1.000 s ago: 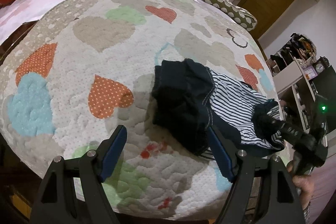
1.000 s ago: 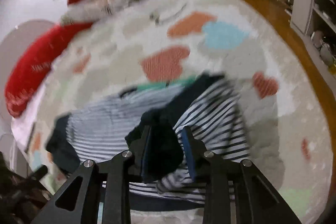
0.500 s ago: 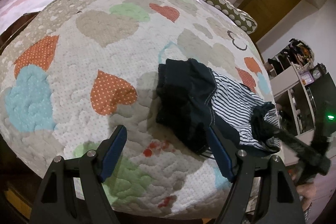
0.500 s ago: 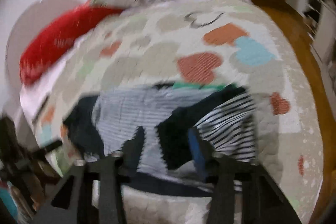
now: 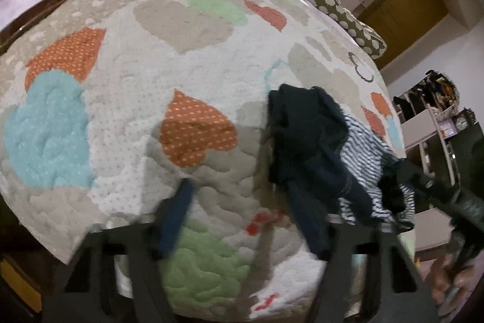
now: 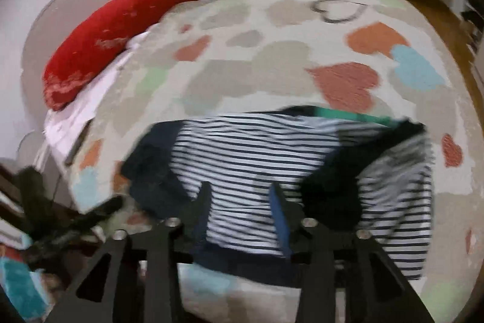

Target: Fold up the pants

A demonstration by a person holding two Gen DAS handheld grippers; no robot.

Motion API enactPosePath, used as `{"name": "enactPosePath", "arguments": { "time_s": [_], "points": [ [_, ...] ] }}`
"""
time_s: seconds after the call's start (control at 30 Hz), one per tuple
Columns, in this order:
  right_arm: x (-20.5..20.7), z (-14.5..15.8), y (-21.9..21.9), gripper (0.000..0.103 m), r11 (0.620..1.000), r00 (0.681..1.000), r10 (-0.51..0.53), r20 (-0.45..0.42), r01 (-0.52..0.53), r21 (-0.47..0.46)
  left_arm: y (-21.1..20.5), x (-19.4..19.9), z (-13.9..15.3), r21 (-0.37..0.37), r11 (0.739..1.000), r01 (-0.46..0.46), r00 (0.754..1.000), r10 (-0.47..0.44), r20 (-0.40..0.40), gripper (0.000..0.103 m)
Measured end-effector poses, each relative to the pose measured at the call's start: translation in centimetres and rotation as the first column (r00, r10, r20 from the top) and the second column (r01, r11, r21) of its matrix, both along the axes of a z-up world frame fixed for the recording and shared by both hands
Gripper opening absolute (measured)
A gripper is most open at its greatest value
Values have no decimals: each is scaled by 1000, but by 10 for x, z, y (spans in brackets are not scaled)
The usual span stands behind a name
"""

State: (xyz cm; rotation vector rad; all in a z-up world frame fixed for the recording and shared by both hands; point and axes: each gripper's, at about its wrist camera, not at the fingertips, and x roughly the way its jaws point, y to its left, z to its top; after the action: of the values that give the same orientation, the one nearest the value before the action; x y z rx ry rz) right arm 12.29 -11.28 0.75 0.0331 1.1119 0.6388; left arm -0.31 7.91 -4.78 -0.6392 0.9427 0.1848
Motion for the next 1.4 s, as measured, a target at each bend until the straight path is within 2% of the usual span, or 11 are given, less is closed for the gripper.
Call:
{"name": "enactPosePath", "arguments": {
  "time_s": [0.07, 0.3, 0.43, 0.6, 0.63, 0.7, 0.8, 0.93, 1.03, 1.27, 1.4],
  "points": [
    [-1, 5, 20, 49, 999, 999, 44, -16, -44, 9, 5, -3, 2, -23, 1000, 13, 1000, -12, 17, 38],
    [3, -6, 120, 69, 990, 983, 138, -119, -142, -24, 36, -27, 6, -102, 992, -69, 996, 75, 56, 38],
    [3, -27, 170, 71, 958, 984, 158, -85, -174, -228, 45, -36, 9, -91, 992, -85, 993, 92, 70, 38],
    [-6, -58, 205, 78, 859, 973, 227, -35, -217, -463, 46, -39, 3, -98, 992, -85, 994, 91, 59, 45],
    [-8, -58, 205, 77, 853, 970, 241, -23, -223, -472, 44, -39, 4, -89, 993, -75, 995, 81, 64, 46],
    [-10, -51, 200, 44, 847, 969, 249, 13, -211, -488, 35, -36, 6, -68, 997, -43, 996, 48, 78, 46],
    [-3, -34, 177, 34, 898, 976, 216, 1, -198, -394, 10, -26, 8, -54, 998, 39, 994, -33, 103, 46],
    [9, -15, 146, 34, 954, 985, 171, -39, -175, -243, -25, -7, 11, -2, 990, 143, 983, -142, 118, 46],
    [18, -3, 125, 34, 981, 986, 138, -92, -149, -128, -49, 9, 18, 68, 979, 192, 972, -199, 126, 55],
    [19, 30, 60, 34, 997, 995, 52, -83, -48, 54, -95, 24, 52, 100, 945, 312, 932, -325, 160, 55],
    [22, 38, 2, 34, 992, 997, -28, -66, 35, 119, -105, 28, 56, 102, 943, 317, 932, -329, 151, 56]
  ]
}}
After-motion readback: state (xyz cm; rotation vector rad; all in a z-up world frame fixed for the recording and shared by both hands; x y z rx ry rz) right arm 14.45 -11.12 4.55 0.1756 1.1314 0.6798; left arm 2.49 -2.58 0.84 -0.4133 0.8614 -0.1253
